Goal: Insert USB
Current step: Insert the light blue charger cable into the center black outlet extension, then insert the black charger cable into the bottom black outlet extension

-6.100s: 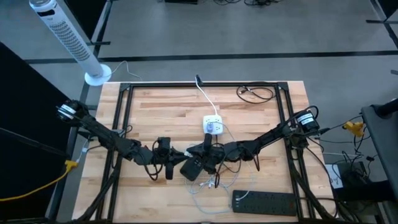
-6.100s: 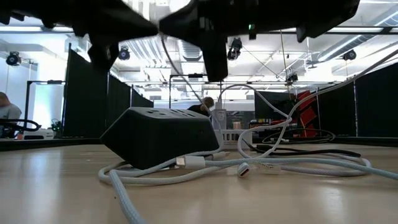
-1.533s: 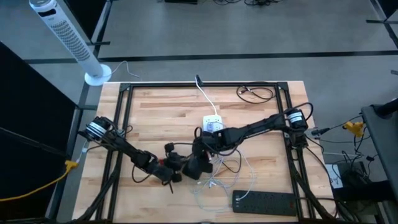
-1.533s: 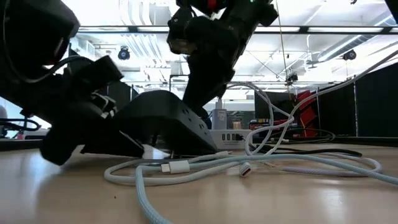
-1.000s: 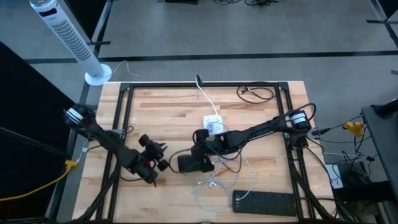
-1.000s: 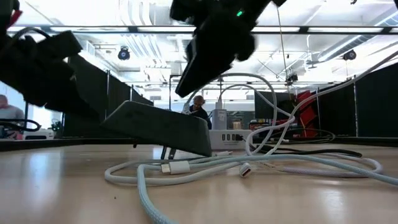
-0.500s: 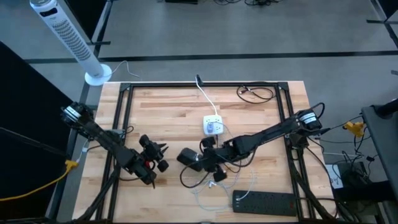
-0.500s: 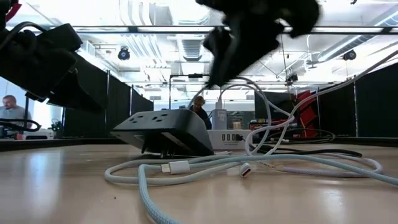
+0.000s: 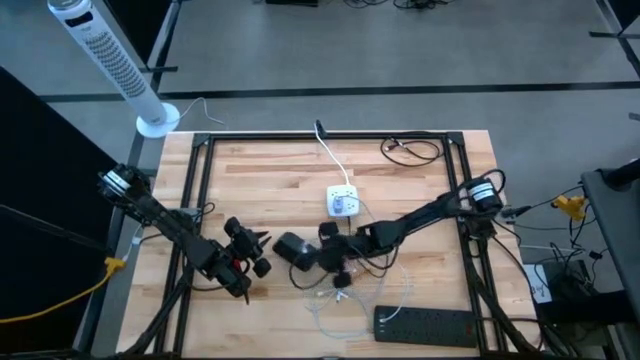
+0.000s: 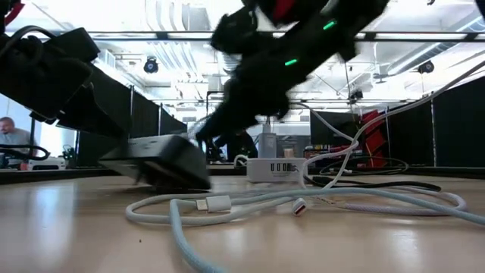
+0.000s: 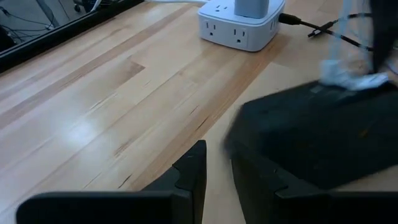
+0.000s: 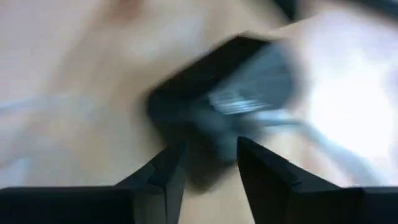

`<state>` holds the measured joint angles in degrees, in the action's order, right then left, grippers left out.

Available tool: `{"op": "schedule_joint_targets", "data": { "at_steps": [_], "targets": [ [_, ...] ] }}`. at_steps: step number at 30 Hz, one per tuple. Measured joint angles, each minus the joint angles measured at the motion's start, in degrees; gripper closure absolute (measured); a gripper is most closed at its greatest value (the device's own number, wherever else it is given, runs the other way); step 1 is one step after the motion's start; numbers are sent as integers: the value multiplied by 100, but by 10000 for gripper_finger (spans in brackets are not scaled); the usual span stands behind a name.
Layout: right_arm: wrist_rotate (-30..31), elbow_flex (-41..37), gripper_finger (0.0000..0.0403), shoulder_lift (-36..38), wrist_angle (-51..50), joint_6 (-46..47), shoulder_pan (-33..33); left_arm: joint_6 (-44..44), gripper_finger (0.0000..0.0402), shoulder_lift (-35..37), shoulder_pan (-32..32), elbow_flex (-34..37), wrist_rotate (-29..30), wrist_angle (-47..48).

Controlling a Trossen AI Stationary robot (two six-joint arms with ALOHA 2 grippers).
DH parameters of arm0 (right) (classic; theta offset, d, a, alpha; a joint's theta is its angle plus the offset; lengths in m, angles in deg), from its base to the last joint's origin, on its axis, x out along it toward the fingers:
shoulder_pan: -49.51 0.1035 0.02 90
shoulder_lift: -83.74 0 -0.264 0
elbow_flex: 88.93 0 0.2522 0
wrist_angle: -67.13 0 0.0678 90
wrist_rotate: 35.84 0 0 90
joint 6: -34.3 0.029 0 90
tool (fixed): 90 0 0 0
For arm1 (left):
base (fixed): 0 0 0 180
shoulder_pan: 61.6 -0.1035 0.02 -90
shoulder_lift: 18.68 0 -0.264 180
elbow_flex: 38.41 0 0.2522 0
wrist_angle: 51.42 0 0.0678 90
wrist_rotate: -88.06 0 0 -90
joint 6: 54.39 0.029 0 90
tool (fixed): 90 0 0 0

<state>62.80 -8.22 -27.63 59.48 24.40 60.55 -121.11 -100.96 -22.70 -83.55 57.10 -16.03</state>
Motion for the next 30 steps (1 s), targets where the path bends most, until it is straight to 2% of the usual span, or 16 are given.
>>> {"op": "schedule_joint_targets", "data": {
  "at_steps": [2,4,9,11,14,16,18,20,24,27,30],
  "targets": [
    [197,63,292,-170,671,-55,-263,-2,339,-2,0,0,5,0],
    [216,160,306,-230,777,-90,-455,-31,339,2,0,0,1,4],
    [-57,385,331,152,-527,-243,-432,-135,339,24,-4,0,96,93],
    [-531,467,338,471,-1078,-460,-354,-177,339,24,-45,0,447,189],
    [-1248,479,346,1095,-1752,-702,-183,-188,339,65,-178,-9,1287,277],
    [-1364,469,350,1577,-2223,-772,-101,-75,339,171,-311,-121,1731,541],
    [-1253,457,352,2083,-2747,-718,-122,158,339,342,-486,-319,2006,858],
    [-863,415,352,2559,-3227,-504,-216,479,339,561,-714,-566,2105,1195],
    [7,203,340,3273,-4255,-3,-738,1857,339,1054,-1280,-1122,2070,1298],
    [155,-260,325,3625,-4308,112,-1435,2709,339,1300,-1720,-1476,1938,1285],
    [130,-886,309,3720,-3948,103,-2285,3102,339,1430,-2159,-1690,1730,1256]
  ]
}}
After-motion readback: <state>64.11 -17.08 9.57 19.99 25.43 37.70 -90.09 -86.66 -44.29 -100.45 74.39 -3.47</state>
